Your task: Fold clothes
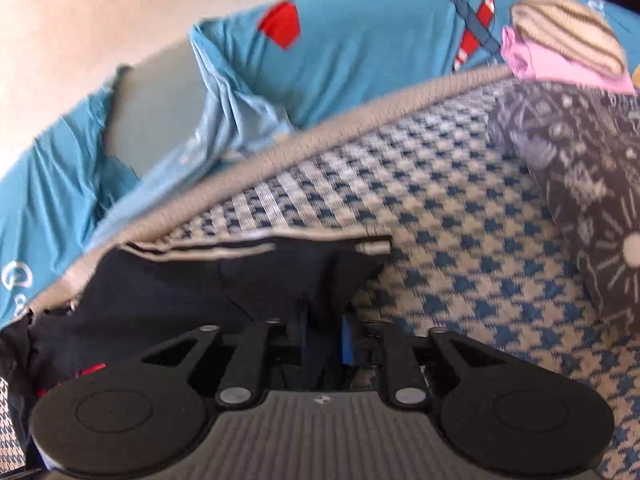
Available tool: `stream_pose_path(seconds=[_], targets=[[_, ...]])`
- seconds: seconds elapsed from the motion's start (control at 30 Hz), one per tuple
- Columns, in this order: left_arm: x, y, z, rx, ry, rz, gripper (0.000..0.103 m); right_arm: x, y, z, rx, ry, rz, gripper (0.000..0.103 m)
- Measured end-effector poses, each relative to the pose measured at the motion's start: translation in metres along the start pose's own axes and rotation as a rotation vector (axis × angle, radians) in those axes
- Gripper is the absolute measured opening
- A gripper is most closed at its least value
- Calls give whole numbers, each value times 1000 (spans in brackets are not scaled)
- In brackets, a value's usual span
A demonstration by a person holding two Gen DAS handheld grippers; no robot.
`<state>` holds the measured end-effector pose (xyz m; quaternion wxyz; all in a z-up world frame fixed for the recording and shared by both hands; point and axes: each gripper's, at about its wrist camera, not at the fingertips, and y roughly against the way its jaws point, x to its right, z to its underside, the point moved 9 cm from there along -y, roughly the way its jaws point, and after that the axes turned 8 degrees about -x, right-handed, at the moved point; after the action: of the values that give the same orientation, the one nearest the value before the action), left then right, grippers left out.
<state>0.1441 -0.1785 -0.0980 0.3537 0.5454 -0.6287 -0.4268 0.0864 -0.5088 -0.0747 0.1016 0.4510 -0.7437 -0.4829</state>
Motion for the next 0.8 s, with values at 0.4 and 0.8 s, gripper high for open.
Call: stream_pose_path(seconds=[0.4,0.8], targets=[[-4,1,4,-7,8,-9,103,22,33,-28,108,-21,34,34],[-2,-4,5,2,10,3,103,4,1,-47,162,123,-56,39]])
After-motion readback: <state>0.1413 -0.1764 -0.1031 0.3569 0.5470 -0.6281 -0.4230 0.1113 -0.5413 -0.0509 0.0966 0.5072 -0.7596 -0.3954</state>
